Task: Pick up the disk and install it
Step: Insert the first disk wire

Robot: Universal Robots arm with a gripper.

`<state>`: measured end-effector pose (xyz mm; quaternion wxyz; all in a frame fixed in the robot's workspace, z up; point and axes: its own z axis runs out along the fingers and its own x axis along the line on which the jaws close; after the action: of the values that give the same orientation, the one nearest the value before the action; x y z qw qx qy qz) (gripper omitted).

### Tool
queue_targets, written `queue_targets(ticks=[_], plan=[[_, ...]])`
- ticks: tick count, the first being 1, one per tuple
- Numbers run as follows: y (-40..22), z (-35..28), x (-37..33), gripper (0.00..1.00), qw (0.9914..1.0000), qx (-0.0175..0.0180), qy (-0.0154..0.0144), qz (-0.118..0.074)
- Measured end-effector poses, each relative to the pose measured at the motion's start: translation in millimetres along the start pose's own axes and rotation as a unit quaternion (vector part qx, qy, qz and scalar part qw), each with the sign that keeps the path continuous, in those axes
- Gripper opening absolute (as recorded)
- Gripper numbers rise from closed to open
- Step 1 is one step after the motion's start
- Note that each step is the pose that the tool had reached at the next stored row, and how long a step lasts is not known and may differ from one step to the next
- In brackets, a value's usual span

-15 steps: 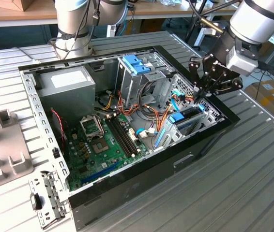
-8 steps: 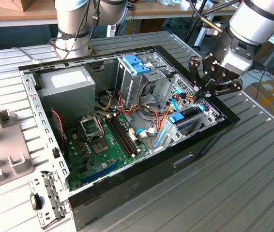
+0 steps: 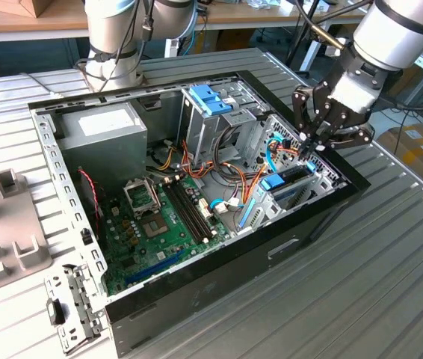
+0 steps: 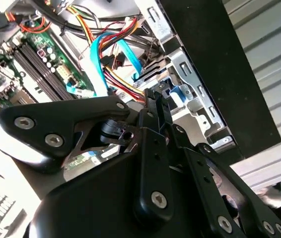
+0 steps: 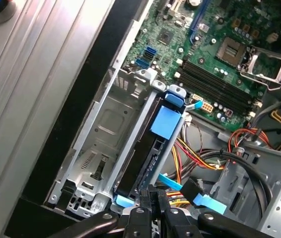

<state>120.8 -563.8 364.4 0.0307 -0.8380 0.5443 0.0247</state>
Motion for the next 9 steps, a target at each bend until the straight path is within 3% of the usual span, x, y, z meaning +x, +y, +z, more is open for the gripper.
queue_targets(ticks=[4,9], plan=[[1.3,0.8,-0.5,0.17,0.99966,0.002,0.0006,0.026],[6.6,1.6,-2.8,0.17,0.9993,0.0028,0.0009,0.037]])
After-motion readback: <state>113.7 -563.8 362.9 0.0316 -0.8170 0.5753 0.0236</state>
